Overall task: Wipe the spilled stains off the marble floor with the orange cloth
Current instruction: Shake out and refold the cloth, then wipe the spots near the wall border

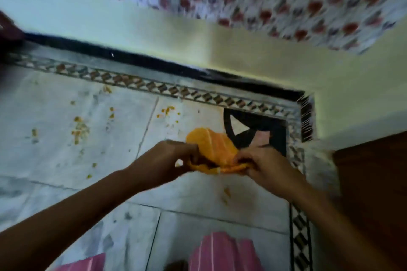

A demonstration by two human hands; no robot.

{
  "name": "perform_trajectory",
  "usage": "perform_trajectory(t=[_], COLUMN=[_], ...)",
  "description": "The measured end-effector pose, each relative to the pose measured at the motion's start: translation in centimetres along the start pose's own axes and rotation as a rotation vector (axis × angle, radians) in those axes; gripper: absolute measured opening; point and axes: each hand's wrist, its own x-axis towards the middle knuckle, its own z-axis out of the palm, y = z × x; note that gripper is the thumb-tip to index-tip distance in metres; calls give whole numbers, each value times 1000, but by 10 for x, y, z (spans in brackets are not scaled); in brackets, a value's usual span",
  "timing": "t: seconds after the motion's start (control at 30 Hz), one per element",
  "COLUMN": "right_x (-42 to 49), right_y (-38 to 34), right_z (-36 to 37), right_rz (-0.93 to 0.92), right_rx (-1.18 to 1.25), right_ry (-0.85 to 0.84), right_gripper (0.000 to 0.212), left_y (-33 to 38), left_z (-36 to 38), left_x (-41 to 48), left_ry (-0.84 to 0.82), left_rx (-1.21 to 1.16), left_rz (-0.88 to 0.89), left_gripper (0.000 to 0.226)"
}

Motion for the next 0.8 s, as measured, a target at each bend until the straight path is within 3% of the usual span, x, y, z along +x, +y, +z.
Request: perform_trajectory(t=[0.1,0.17,0.23,0.3,0.37,0.47,0.53,0.6,0.7,0.8], right_x=[20,40,66,94,111,103,85,77,76,30], right_y=[71,108,141,160,161,147,135,129,134,160], right_z=[113,158,193,210,219,244,277,306,318,320], right_rz=[-32,-42,-23,17,1,-18,-50,-68,-136,-213], right_rx=[-23,-35,-46,-61,-147,-198,-295,-389,-253,-255], right_ry=[-271,-343,-227,-2,171,105,22,35,186,198], right_gripper=[20,21,26,30,39,67,85,80,58,46], left_y=[-89,-132,-169,-197,-214,-223,-218,-212,-206,-208], left_z=[104,148,179,196,208,232,247,260,271,277], left_x=[-23,-28,-23,-8,3,-3,-19,-29,-37,-48], left_ry=[-162,-162,-30,221,403,436,448,471,508,480], left_rx=[-150,-207,-282,-308,-220,38,134,190,260,310], left_rz=[-87,-161,-237,-324,-398,-489,-469,-444,-366,-329], left_gripper=[26,28,29,31,44,59,49,40,41,41])
